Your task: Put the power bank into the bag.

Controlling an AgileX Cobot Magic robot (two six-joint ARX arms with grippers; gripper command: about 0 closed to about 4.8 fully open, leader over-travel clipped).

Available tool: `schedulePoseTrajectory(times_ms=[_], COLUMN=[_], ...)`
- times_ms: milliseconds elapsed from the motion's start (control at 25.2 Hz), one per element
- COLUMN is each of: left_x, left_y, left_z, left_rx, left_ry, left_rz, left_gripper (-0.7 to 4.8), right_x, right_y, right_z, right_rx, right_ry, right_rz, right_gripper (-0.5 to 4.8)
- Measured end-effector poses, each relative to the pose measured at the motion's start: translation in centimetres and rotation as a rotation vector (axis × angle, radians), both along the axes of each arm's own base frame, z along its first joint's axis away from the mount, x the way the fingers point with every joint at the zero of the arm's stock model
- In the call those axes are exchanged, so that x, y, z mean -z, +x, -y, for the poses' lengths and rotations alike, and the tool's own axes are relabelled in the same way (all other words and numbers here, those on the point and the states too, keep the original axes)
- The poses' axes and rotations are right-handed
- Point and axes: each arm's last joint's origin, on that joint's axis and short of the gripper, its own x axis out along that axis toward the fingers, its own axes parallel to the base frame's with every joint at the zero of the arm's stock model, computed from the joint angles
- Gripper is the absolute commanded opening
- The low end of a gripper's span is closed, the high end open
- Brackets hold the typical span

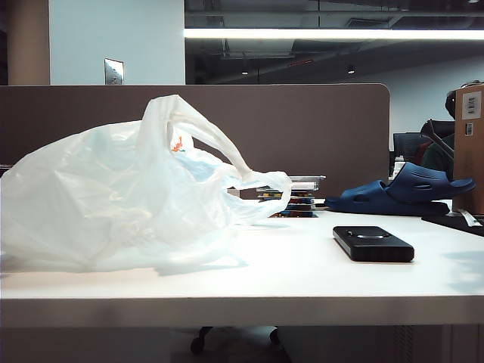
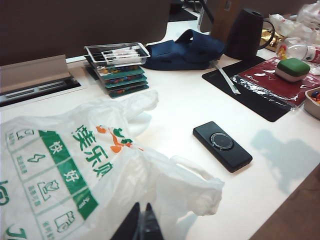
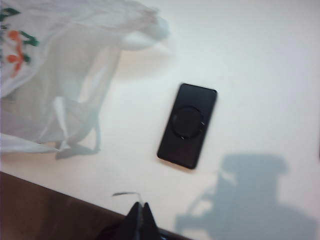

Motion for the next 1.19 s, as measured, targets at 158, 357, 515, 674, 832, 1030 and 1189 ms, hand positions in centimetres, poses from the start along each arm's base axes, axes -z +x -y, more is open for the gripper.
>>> schedulePoseTrajectory(times_ms=[158, 357, 515, 674, 832, 1030, 1189], left_x=[-0.3, -0.2, -0.1, -0.1, -0.1, 0.0, 0.0], left_y=[0.5, 0.6, 0.7, 0.7, 0.7, 0.8, 0.8], left_z=[0.0, 0.1, 0.1, 0.1, 0.1, 0.1, 0.1], left_rx=[0.007, 0.022, 0.022, 0.022, 0.024, 0.034, 0.035], left_ry=[0.010, 0.008, 0.008, 0.008, 0.011, 0.024, 0.024], left_rz=[0.004, -0.003, -0.011, -0.010, -0.007, -0.002, -0.002], left_gripper=[-0.06, -0.06, -0.06, -0.06, -0.06, -0.06, -0.06], right_x=[-0.1, 1.7, 3.2, 4.7, 6.4, 8.6, 10.2], right_y=[0.8, 3.6, 5.3, 7.0, 8.6, 10.3, 11.4], right_z=[-0.8, -1.9, -3.2, -4.0, -5.3, -5.8, -6.2], right_rx=[-0.034, -0.030, -0.050, -0.044, -0.036, -0.002, 0.021], right_ry=[0.006, 0.022, 0.029, 0.023, -0.003, -0.036, -0.042], right_rz=[0.045, -0.053, -0.121, -0.169, -0.219, -0.287, -0.345], right_gripper=[-0.05, -0.05, -0.05, 0.07, 0.64, 1.31, 2.20])
